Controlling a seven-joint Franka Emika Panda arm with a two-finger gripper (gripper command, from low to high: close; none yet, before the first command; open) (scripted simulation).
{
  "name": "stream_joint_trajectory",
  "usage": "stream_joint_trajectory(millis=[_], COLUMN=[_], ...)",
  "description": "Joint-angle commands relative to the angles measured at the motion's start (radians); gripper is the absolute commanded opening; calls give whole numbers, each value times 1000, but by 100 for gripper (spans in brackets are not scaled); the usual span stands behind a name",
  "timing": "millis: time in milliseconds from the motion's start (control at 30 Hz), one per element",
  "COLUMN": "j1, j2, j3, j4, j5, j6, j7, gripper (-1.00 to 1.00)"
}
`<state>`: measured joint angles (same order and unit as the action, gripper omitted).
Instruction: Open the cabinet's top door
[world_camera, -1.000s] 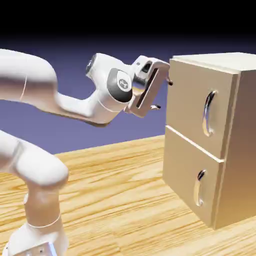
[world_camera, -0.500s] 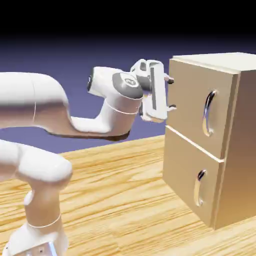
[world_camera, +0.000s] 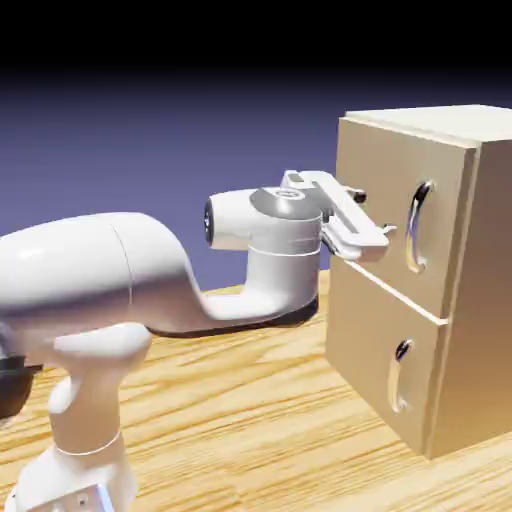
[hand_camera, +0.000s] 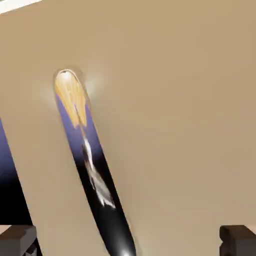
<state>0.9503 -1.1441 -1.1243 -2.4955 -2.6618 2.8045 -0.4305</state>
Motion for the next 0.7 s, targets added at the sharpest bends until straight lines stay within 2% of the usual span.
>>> stream_joint_trajectory(millis=[0,133,300,333,667], j1=[15,77,248,248,-75], j2=[-9,-47,-10,-10,245], j3=[-18,-92,-166,-166,91], j4=[5,26,158,158,-42], j5=[-44,-217,-235,-235,-226], j6=[-4,-19,-49,-49,-186], j7=[-19,-95,-92,-92,251], gripper=[0,0,0,-100,-100])
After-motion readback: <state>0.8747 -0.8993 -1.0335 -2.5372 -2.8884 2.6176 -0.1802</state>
